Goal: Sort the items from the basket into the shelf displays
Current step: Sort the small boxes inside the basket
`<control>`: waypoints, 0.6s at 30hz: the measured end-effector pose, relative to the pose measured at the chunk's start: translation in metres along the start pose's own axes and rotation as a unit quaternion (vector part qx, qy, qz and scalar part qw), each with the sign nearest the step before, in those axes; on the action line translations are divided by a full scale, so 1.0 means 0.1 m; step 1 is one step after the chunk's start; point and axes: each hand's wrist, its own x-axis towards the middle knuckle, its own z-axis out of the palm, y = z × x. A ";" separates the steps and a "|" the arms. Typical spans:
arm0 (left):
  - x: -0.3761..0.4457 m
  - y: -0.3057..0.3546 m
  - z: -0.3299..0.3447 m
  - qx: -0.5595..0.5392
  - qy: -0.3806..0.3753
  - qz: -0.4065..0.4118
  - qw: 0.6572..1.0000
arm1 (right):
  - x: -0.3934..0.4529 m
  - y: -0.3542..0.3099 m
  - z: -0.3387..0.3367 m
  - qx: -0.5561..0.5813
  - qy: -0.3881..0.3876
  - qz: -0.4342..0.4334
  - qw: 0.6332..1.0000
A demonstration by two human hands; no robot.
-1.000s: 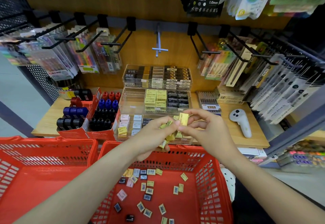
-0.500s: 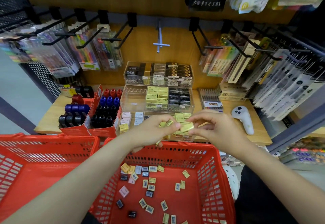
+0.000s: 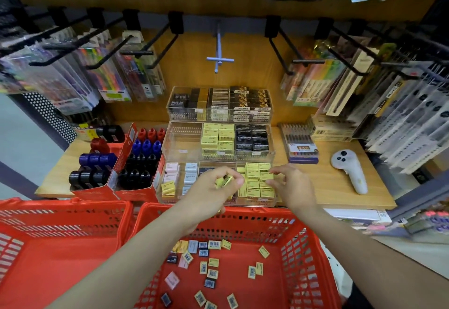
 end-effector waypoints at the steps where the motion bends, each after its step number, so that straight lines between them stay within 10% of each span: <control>1: 0.01 0.01 -0.01 -0.006 0.004 0.002 1.000 | 0.01 0.01 0.02 -0.005 0.009 -0.004 1.000; 18: -0.12 0.03 -0.03 0.001 0.004 0.037 0.999 | 0.00 -0.14 0.00 -0.057 0.017 0.029 0.998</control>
